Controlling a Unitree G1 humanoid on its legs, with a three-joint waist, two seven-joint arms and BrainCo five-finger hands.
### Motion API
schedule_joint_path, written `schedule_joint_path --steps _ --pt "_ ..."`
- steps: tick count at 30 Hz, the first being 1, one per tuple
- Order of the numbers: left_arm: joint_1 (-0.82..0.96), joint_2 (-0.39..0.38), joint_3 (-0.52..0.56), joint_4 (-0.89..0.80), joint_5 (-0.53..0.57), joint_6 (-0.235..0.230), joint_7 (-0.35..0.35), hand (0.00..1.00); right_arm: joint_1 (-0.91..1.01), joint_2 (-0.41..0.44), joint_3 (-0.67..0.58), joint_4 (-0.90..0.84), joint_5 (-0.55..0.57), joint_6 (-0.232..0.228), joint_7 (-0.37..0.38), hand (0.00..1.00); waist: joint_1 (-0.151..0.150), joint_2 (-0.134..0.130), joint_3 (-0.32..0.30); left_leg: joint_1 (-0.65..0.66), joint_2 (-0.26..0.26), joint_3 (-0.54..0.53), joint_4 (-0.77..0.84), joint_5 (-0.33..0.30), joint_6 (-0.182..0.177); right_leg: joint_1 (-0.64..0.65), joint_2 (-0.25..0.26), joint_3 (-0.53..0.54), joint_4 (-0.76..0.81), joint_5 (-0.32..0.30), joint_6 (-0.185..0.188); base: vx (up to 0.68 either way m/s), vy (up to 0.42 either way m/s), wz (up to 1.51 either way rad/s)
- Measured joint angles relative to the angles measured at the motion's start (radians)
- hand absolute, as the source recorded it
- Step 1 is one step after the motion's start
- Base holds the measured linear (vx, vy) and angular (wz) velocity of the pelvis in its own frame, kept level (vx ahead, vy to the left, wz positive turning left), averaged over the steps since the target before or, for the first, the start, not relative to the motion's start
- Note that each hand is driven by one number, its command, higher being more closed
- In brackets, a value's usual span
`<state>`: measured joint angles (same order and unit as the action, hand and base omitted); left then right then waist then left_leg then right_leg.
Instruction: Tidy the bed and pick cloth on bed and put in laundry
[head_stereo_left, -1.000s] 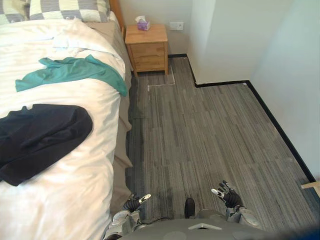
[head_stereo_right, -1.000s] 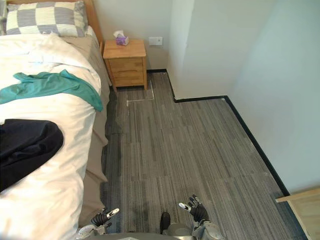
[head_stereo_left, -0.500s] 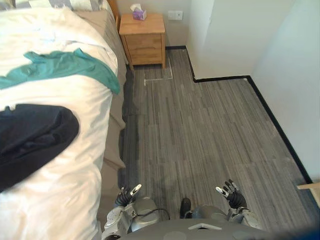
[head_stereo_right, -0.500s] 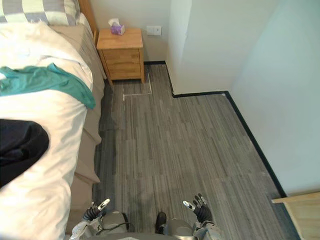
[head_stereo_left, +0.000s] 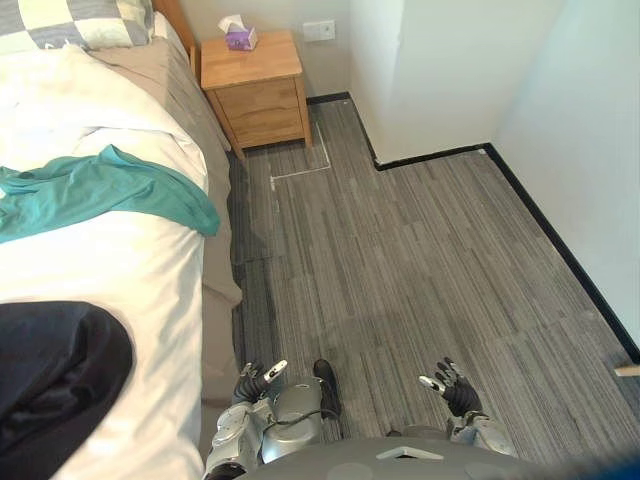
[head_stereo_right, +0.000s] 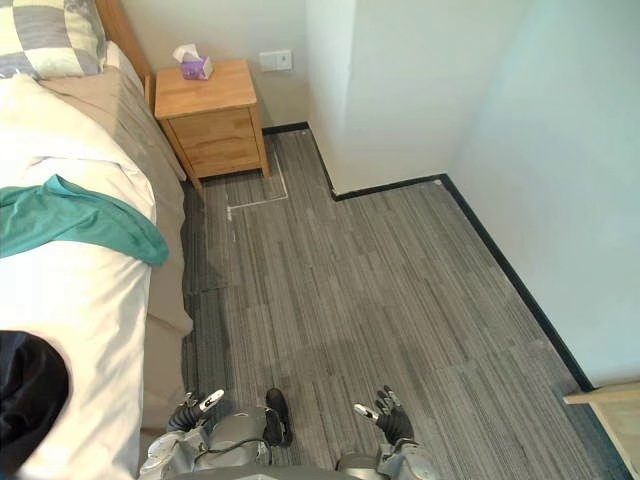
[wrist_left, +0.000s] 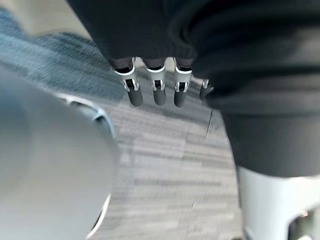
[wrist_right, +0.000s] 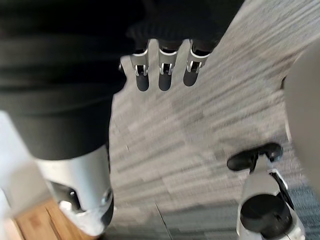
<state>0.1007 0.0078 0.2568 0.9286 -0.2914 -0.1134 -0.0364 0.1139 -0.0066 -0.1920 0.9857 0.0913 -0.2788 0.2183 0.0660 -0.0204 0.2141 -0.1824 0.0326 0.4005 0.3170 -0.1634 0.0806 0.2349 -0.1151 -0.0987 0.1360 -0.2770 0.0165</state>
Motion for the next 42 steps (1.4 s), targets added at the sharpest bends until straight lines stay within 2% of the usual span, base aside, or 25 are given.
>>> schedule_joint_path --steps 2,3,5,7,8,11,12,13,16,18,19,20,22,24,25,26,28,31,32,34,35,37,38,41,42 --pt "0.004 0.004 -0.005 0.011 0.0 0.003 0.0 0.0 0.001 -0.005 -0.046 0.012 -0.02 0.001 0.008 0.0 0.001 0.003 -0.006 0.064 -0.038 -0.011 -0.037 -0.028 0.01 -0.101 -0.043 -0.013 0.309 0.0 0.049 0.47 0.274 0.28" --pt "0.004 0.027 -0.025 0.031 0.009 0.006 -0.001 0.0 0.005 0.001 -0.077 0.016 -0.02 0.009 0.008 0.0 -0.013 -0.013 -0.009 0.13 -0.083 -0.048 -0.072 -0.044 0.016 -0.212 -0.092 -0.017 0.621 0.067 0.086 0.5 0.271 0.64" --pt "0.005 0.05 -0.043 0.049 0.011 0.018 -0.001 0.0 0.004 -0.003 -0.077 0.016 -0.019 0.014 0.002 0.0 -0.037 -0.02 -0.014 0.213 -0.116 -0.091 -0.113 -0.055 0.015 -0.302 -0.131 -0.032 0.866 0.093 0.103 0.5 0.157 0.81" --pt "0.004 0.053 -0.045 0.073 0.011 0.02 0.0 0.0 0.001 -0.007 -0.075 0.015 -0.017 0.017 0.001 0.0 -0.048 -0.017 -0.016 0.291 -0.12 -0.121 -0.153 -0.055 0.018 -0.345 -0.15 -0.077 0.922 0.087 0.102 0.41 0.064 0.58" --pt "0.005 0.055 -0.045 0.076 0.01 0.024 0.002 0.0 -0.002 -0.007 -0.075 0.015 -0.016 0.019 0.001 0.0 -0.048 -0.015 -0.017 0.334 -0.116 -0.14 -0.177 -0.054 0.017 -0.371 -0.151 -0.101 0.914 0.075 0.103 0.43 0.003 0.56" --pt "0.004 0.056 -0.054 0.078 0.007 0.047 0.005 0.0 -0.006 -0.013 -0.082 0.014 -0.006 0.015 0.002 0.0 -0.049 0.007 -0.014 0.422 -0.058 -0.192 -0.211 -0.073 -0.018 -0.429 -0.102 -0.195 0.663 0.028 0.088 0.41 -0.067 0.58" --pt "-0.001 0.053 -0.052 0.078 0.006 0.059 0.003 0.0 -0.01 -0.014 -0.082 0.014 0.016 0.014 0.005 0.0 -0.05 0.019 -0.009 0.444 -0.023 -0.207 -0.214 -0.087 -0.042 -0.454 -0.051 -0.219 0.454 0.049 0.066 0.41 -0.138 0.5" --pt "-0.001 0.051 -0.051 0.078 0.007 0.063 0.002 0.0 -0.01 -0.013 -0.081 0.013 0.031 0.014 0.006 0.0 -0.051 0.021 -0.009 0.45 -0.012 -0.215 -0.214 -0.093 -0.053 -0.464 -0.033 -0.22 0.367 0.08 0.061 0.5 -0.188 0.51" --pt "-0.003 0.032 -0.023 0.078 0.009 0.067 -0.001 0.0 -0.009 -0.01 -0.074 0.004 0.075 0.008 0.011 0.0 -0.052 0.016 -0.007 0.498 0.0 -0.219 -0.213 -0.132 -0.12 -0.509 0.013 -0.192 0.063 0.267 0.032 0.42 -0.2 0.39" --pt "0.007 0.019 0.004 0.077 0.027 0.063 0.0 0.0 0.004 -0.004 -0.069 -0.009 0.074 -0.007 -0.003 0.0 -0.055 0.004 -0.004 0.563 -0.006 -0.222 -0.208 -0.157 -0.163 -0.504 0.006 -0.165 0.072 0.368 -0.047 0.5 -0.277 0.38" --pt "-0.001 -0.005 0.01 0.084 0.047 0.061 -0.001 0.0 -0.014 -0.016 -0.067 -0.009 0.076 -0.013 -0.018 0.0 -0.055 0.042 -0.003 0.587 0.035 -0.216 -0.198 -0.152 -0.183 -0.513 0.026 -0.18 0.152 0.321 -0.057 0.5 -0.321 0.12" --pt "-0.004 -0.024 0.016 0.079 0.05 0.055 -0.002 0.0 -0.033 -0.013 -0.058 -0.01 0.076 -0.02 -0.033 0.0 -0.056 0.049 -0.002 0.577 0.051 -0.218 -0.152 -0.123 -0.204 -0.529 0.03 -0.182 0.216 0.252 -0.062 0.59 -0.425 0.0" --pt "-0.003 -0.037 0.024 0.076 0.049 0.048 0.001 0.0 -0.034 -0.023 -0.052 -0.012 0.07 -0.018 -0.043 0.0 -0.061 0.065 -0.008 0.528 0.083 -0.224 -0.015 -0.081 -0.199 -0.52 0.053 -0.189 0.264 0.176 -0.075 0.53 -0.425 -0.05" --pt "-0.003 -0.04 0.062 0.074 0.049 0.046 0.003 0.0 -0.029 -0.027 -0.052 -0.012 0.055 0.008 -0.051 0.0 -0.07 0.074 -0.009 0.403 0.139 -0.259 0.287 0.026 -0.186 -0.464 0.095 -0.187 0.256 0.116 -0.087 0.52 -0.377 -0.12" --pt "0.001 -0.041 0.076 0.075 0.05 0.035 0.003 0.0 -0.026 -0.029 -0.053 -0.011 0.051 0.015 -0.055 0.0 -0.073 0.075 -0.002 0.291 0.196 -0.288 0.526 0.104 -0.201 -0.403 0.135 -0.179 0.221 0.093 -0.094 0.45 -0.281 -0.24" --pt "-0.003 -0.036 0.078 0.07 0.05 0.021 -0.001 0.0 -0.028 -0.029 -0.053 -0.006 0.05 0.016 -0.055 0.0 -0.073 0.087 0.009 0.208 0.241 -0.287 0.706 0.051 -0.193 -0.327 0.169 -0.17 0.187 0.078 -0.112 0.45 -0.261 -0.28" --pt "-0.005 -0.021 0.076 0.064 0.05 0.011 -0.003 0.0 -0.029 -0.024 -0.063 0.022 0.043 0.018 -0.055 0.0 -0.063 0.068 0.017 0.113 0.243 -0.281 0.776 -0.014 -0.188 -0.222 0.18 -0.157 0.132 0.068 -0.115 0.43 -0.193 -0.36" --pt "-0.005 -0.025 0.074 0.036 0.05 0.01 -0.009 0.0 -0.021 -0.016 -0.101 0.034 0.042 0.024 -0.05 0.0 -0.047 0.056 0.02 0.023 0.198 -0.22 0.599 -0.096 -0.181 -0.113 0.173 -0.109 0.034 0.066 -0.101 0.4 -0.11 -0.43" --pt "-0.006 -0.031 0.074 0.032 0.05 0.01 -0.008 0.0 -0.02 -0.006 -0.115 0.029 0.042 0.026 -0.046 0.0 -0.048 0.055 0.021 -0.001 0.158 -0.178 0.417 -0.108 -0.168 -0.072 0.157 -0.095 -0.004 0.065 -0.085 0.41 -0.009 -0.43" --pt "-0.009 -0.033 0.076 0.031 0.049 0.011 -0.007 0.0 -0.018 -0.002 -0.117 0.021 0.041 0.026 -0.044 0.0 -0.048 0.049 0.024 -0.01 0.117 -0.13 0.231 -0.092 -0.157 -0.037 0.136 -0.08 -0.024 0.053 -0.064 0.46 0.078 -0.23" --pt "-0.015 -0.035 0.077 0.031 0.049 0.013 -0.007 0.0 -0.003 0.002 -0.118 0.012 0.041 0.025 -0.044 0.0 -0.047 0.047 0.026 -0.008 0.092 -0.072 0.061 -0.019 -0.132 -0.011 0.117 -0.08 -0.036 0.036 -0.035 0.54 0.153 -0.09" --pt "-0.017 -0.037 0.079 0.031 0.048 0.016 -0.007 0.0 0.007 0.01 -0.112 0.003 0.04 0.018 -0.045 0.0 -0.041 0.044 0.024 -0.003 0.091 -0.012 -0.031 0.095 -0.091 0.016 0.104 -0.08 -0.043 0.017 -0.004 0.44 0.169 -0.05" --pt "-0.021 -0.033 0.08 0.031 0.048 0.017 -0.006 0.0 0.015 0.019 -0.106 0.003 0.04 0.012 -0.047 0.0 -0.031 0.035 0.019 0.013 0.083 0.033 -0.046 0.118 -0.037 0.03 0.088 -0.079 -0.048 0.007 0.012 0.46 0.195 -0.15" --pt "-0.023 -0.011 0.079 0.028 0.048 0.02 -0.001 0.0 0.032 0.037 -0.073 -0.008 0.012 -0.01 -0.051 0.0 -0.013 -0.008 -0.001 0.026 0.044 0.14 -0.039 0.034 -0.045 0.033 0.02 -0.102 -0.051 0.034 0.044 0.48 0.24 -0.04" --pt "-0.024 0.004 0.077 0.037 0.048 0.022 -0.001 0.0 0.037 0.047 -0.076 -0.007 0.007 -0.013 -0.057 0.0 -0.022 -0.02 -0.008 0.03 0.034 0.202 -0.012 0.033 -0.038 0.054 -0.004 -0.128 -0.05 0.044 0.06 0.48 0.287 0.54"
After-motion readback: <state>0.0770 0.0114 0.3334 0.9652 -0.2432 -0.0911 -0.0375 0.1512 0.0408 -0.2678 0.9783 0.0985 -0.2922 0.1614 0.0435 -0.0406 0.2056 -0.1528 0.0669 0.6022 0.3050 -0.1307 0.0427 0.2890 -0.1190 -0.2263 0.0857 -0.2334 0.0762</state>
